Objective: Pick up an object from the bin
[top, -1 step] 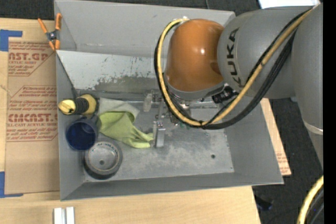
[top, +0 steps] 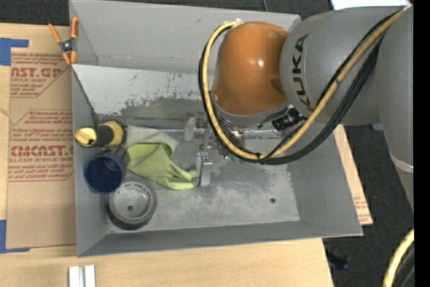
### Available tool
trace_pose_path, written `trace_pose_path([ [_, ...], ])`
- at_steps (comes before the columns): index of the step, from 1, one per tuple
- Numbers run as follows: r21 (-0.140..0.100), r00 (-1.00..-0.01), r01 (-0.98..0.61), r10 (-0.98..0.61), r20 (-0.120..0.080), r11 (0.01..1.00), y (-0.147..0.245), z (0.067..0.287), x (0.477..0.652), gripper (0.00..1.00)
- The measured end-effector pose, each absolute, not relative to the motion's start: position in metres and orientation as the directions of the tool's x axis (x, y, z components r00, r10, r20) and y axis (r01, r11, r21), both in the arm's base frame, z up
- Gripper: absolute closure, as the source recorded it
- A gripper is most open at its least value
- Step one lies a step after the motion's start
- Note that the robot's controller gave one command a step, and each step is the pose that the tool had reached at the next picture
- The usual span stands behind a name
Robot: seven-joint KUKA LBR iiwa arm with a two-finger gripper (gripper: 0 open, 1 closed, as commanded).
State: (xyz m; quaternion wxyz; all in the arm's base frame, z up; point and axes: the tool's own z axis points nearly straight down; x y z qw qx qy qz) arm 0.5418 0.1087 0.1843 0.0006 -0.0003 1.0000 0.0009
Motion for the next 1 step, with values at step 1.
trace_pose_path([
  [1,0.003,-0.993,0.115,0.115,-0.004,0.993,0.1349,0.1305,0.5600,0.00],
])
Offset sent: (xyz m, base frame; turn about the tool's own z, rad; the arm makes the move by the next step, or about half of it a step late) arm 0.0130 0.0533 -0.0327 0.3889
